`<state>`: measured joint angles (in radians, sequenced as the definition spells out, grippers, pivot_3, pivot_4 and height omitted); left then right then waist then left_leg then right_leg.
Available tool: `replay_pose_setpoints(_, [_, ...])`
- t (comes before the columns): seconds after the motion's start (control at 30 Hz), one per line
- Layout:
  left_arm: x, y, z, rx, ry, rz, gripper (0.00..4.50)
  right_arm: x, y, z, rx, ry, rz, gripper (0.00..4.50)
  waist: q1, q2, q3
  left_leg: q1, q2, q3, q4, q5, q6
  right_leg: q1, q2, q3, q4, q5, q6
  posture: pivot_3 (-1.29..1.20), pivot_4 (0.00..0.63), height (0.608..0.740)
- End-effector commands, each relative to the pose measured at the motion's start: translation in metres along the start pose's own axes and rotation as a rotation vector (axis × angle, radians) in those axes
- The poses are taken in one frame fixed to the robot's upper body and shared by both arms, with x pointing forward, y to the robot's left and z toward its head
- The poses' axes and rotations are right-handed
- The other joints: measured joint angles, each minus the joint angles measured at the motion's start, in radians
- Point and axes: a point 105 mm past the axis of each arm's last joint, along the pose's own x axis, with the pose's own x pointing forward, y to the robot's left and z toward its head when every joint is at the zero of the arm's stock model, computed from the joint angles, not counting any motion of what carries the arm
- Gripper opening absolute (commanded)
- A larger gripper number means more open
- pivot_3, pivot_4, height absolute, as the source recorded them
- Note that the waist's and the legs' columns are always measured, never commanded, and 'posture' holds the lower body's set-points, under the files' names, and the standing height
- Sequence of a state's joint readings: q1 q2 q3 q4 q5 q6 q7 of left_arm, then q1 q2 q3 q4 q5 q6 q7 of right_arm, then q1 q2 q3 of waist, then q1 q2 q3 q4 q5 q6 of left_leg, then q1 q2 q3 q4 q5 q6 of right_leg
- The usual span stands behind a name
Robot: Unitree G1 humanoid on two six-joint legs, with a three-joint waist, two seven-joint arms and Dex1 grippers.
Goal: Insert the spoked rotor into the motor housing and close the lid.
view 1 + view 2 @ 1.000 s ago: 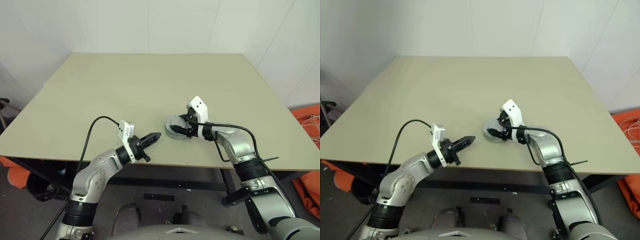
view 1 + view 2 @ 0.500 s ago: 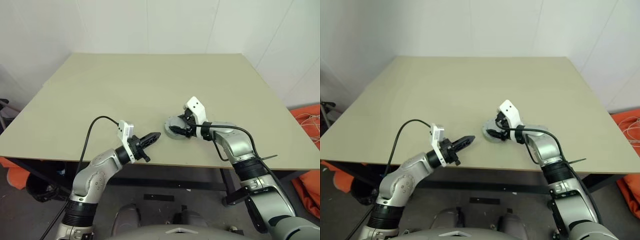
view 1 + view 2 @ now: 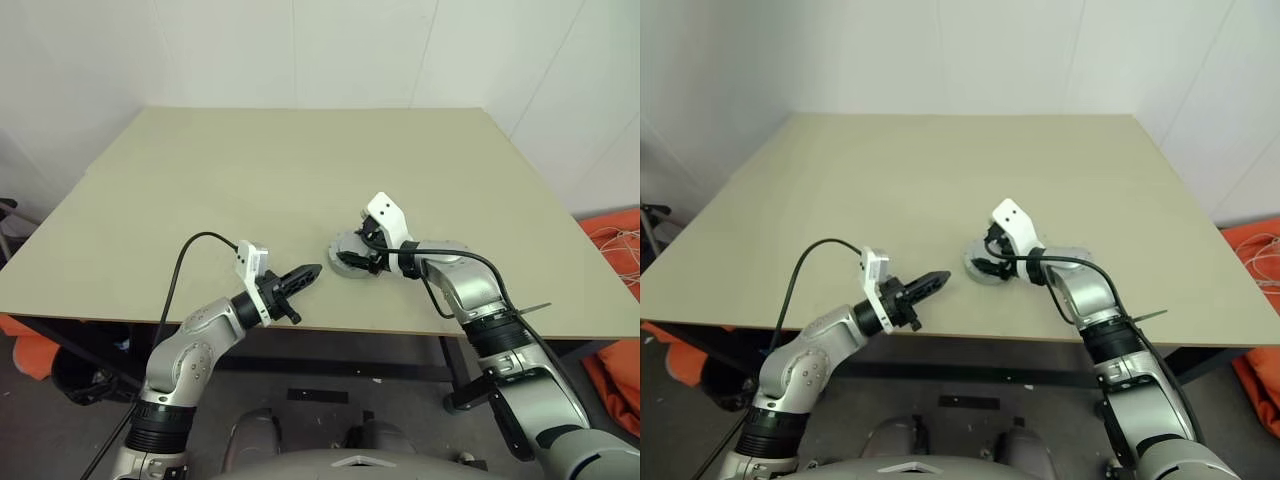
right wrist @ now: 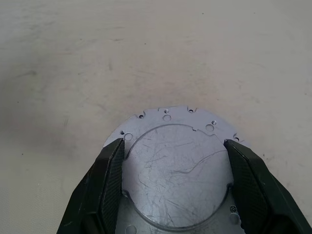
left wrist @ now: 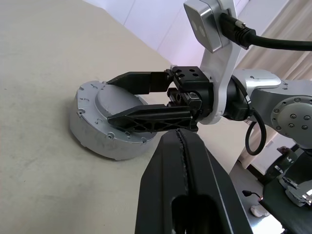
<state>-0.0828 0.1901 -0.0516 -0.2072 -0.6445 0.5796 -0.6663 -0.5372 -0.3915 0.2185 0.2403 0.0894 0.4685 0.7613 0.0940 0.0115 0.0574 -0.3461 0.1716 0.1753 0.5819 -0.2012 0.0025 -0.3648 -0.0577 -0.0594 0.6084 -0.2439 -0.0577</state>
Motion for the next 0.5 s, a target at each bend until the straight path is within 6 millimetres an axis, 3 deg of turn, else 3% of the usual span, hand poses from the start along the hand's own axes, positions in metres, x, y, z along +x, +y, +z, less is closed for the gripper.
replay_pose_setpoints(0.03, [0.003, -0.009, 0.014, 0.038, -0.036, -0.034, 0.0, -0.002, -0.002, -0.008, -0.029, 0.063, -0.003, 3.13, 0.0, 0.0, 0.0, 0.0, 0.0, 0.0, 0.0, 0.0, 0.0, 0.0, 0.0, 0.0, 0.0, 0.0, 0.0, 0.0, 0.0, 0.74])
replay_pose_setpoints(0.37, [0.028, 0.043, 0.027, 0.215, 0.004, 0.146, 0.0, -0.002, 0.0, -0.009, -0.02, 0.067, 0.0, 3.13, 0.002, -0.001, -0.001, 0.002, -0.001, 0.0, 0.0, 0.0, 0.0, 0.003, 0.0, 0.0, 0.0, -0.001, 0.002, 0.0, 0.0, 0.74])
replay_pose_setpoints(0.5, [0.041, 0.05, 0.024, 0.241, 0.041, 0.121, 0.0, -0.002, 0.001, -0.009, -0.017, 0.063, -0.001, 3.13, 0.002, -0.001, -0.001, 0.0, -0.001, -0.001, 0.0, 0.001, -0.001, 0.001, 0.0, 0.0, 0.0, 0.0, 0.0, 0.0, 0.0, 0.74])
